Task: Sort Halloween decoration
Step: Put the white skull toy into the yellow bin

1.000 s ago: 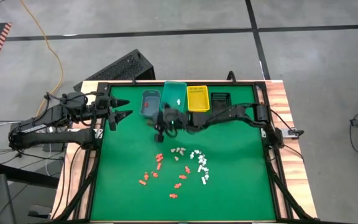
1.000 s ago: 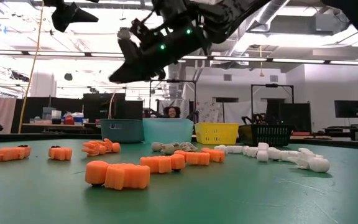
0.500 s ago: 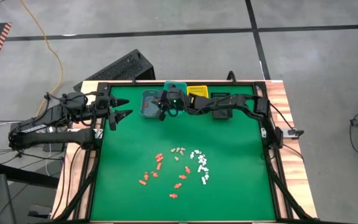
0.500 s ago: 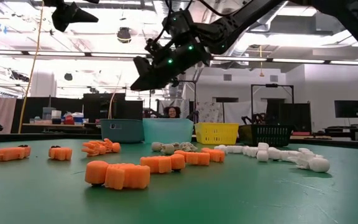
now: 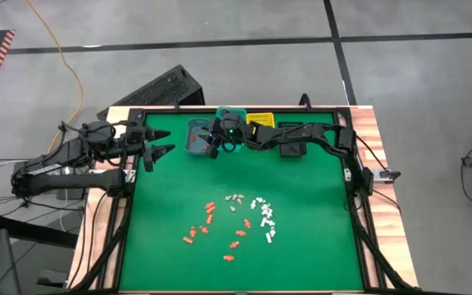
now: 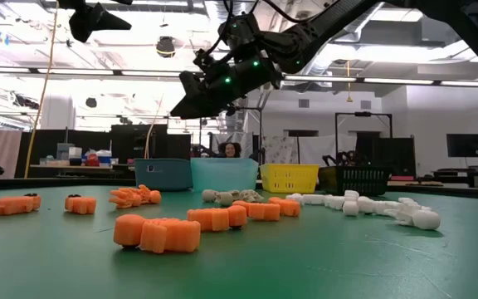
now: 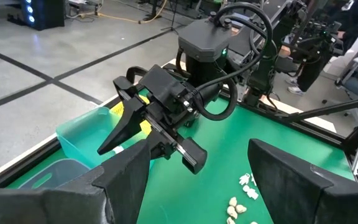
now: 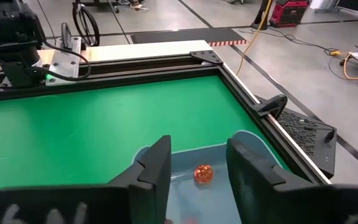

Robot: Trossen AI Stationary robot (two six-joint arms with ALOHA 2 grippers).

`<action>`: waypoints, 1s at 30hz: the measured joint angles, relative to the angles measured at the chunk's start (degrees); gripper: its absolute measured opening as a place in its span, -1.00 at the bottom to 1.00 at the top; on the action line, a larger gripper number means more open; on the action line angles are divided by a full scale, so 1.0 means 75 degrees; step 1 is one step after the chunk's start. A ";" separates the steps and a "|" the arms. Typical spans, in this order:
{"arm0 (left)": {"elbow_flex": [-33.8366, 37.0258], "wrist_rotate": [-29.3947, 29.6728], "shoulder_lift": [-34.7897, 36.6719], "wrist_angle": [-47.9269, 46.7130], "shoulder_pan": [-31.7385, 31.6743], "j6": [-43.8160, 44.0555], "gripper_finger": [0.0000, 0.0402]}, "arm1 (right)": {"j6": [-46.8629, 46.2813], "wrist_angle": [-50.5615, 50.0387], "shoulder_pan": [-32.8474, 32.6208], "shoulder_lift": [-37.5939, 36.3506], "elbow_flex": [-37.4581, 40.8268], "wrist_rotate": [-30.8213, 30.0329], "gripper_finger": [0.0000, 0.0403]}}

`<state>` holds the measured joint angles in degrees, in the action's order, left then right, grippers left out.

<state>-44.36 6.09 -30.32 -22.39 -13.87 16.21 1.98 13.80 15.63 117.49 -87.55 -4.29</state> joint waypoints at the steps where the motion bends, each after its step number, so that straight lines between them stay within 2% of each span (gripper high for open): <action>1: 0.0000 0.0000 -0.0001 0.0001 0.0000 0.0001 0.30 | -0.0005 -0.0002 0.0015 0.0000 0.0000 0.0002 -0.20; 5: 0.0000 0.0000 0.0002 -0.0001 0.0000 0.0003 0.30 | -0.0190 -0.0014 0.0035 -0.0005 0.0000 0.0019 -0.13; 9: 0.0000 -0.0003 -0.0001 -0.0001 0.0003 0.0003 0.30 | -0.0261 -0.0524 -0.0045 -0.0353 0.0000 0.0721 -0.13; 14: 0.0000 -0.0003 0.0000 -0.0003 0.0000 -0.0002 0.30 | -0.0259 -0.2441 -0.0306 -0.1291 -0.0015 0.1531 -0.18; 19: 0.0000 -0.0003 -0.0001 -0.0004 0.0002 -0.0072 0.30 | -0.0221 -0.4644 -0.0732 -0.2018 -0.0012 0.1561 -0.22; 23: 0.0000 -0.0006 -0.0001 -0.0004 0.0002 -0.0059 0.30 | -0.0197 -0.5964 -0.1255 -0.2076 0.0004 0.1558 -0.25; 26: 0.0000 -0.0006 -0.0001 -0.0010 0.0000 -0.0012 0.30 | -0.0160 -0.5972 -0.1687 -0.2005 0.0368 0.1558 -0.26; 30: 0.0000 -0.0029 -0.0001 -0.0012 0.0003 0.0038 0.30 | -0.0347 -0.4609 -0.2176 -0.2014 0.1384 0.1227 -0.29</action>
<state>-44.36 5.87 -30.33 -22.48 -13.85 16.49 -0.63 -20.77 -0.69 102.39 -77.17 4.91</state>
